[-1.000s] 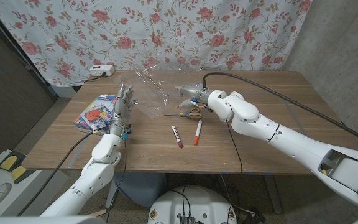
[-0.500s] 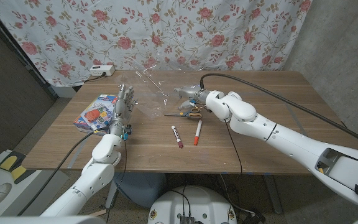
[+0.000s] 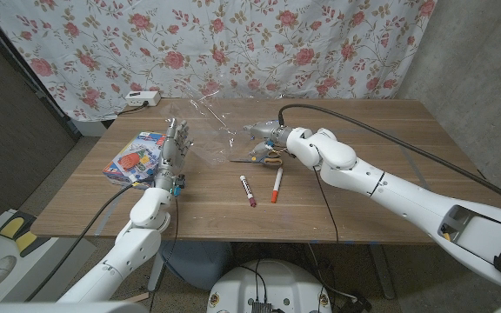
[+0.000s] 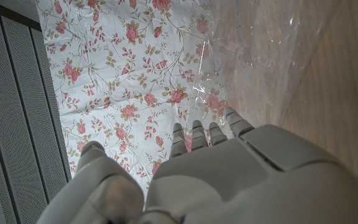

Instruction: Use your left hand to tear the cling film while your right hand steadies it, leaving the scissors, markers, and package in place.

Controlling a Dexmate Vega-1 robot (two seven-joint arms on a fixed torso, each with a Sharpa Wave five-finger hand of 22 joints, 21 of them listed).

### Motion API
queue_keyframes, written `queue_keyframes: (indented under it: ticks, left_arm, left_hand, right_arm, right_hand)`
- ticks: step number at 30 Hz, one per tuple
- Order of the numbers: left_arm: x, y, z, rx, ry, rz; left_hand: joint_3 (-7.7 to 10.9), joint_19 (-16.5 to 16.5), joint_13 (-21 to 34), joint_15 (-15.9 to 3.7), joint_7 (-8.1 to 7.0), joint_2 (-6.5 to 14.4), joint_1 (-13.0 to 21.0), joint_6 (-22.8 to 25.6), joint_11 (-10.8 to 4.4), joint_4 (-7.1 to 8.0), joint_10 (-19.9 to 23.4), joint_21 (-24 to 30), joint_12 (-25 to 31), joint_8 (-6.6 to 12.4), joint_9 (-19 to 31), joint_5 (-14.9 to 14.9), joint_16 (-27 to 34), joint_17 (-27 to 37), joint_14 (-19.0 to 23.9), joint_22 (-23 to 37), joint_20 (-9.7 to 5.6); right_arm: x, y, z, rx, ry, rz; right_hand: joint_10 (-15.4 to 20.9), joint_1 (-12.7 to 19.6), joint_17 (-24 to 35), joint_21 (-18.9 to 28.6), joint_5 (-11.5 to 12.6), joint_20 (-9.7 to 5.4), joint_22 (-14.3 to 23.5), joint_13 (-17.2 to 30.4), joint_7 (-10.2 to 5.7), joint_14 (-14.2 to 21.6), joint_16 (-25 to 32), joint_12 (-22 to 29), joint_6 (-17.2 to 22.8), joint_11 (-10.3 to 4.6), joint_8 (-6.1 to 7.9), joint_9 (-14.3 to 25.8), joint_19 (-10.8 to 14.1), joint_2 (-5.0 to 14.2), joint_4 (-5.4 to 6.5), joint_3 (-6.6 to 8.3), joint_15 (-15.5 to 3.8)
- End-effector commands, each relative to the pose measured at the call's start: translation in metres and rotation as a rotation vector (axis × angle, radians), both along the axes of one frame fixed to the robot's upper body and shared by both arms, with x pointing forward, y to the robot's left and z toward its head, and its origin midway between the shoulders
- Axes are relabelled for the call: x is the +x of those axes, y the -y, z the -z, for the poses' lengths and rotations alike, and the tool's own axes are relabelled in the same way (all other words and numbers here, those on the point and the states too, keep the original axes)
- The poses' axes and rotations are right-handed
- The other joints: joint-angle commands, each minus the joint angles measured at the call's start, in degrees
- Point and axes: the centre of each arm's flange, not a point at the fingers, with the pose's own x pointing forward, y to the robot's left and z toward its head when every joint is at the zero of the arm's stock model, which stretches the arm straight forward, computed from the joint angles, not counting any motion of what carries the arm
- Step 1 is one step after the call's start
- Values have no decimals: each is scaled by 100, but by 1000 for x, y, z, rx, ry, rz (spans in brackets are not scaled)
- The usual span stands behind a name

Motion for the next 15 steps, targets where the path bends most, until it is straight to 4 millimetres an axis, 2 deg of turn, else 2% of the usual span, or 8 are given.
queue_keyframes:
  ticks: [1,5,9,15]
  left_arm:
    - [1,6,1,9,-5,18]
    - [0,6,2,6,-4,16]
    - [0,5,3,6,-3,17]
    - [-2,4,4,2,-2,13]
  left_hand:
    - [-16,-27,21,3,-15,-3,1,-18,27,-7,57,1,22,8,24,24,10,12,0,15,-14]
    - [-18,-26,21,5,-17,-2,2,-20,31,-7,66,1,24,12,24,24,10,12,3,15,-15]
    - [-19,-26,22,4,-23,-2,3,-21,37,-8,71,1,24,15,24,25,10,12,5,15,-15]
    - [-21,-24,22,1,-16,-2,5,-27,34,-9,79,1,25,18,24,25,7,12,3,15,-18]
  right_arm:
    - [5,0,4,-8,-1,10]
    - [5,-1,5,-14,4,11]
    - [6,-2,6,-9,4,10]
    - [8,-5,9,-24,8,12]
  right_hand:
    - [83,24,10,-10,36,-17,-2,16,7,53,21,6,35,1,20,9,29,-20,35,14,-30]
    - [152,15,7,-9,38,-31,-1,26,5,96,36,25,62,-4,31,8,37,-28,48,11,-74]
    - [376,3,-1,-1,40,-55,0,19,-7,232,80,80,93,24,42,6,67,-53,62,5,-144]
    - [441,-7,-7,2,37,-66,0,1,-26,258,84,77,86,18,37,5,88,-72,70,-1,-154]
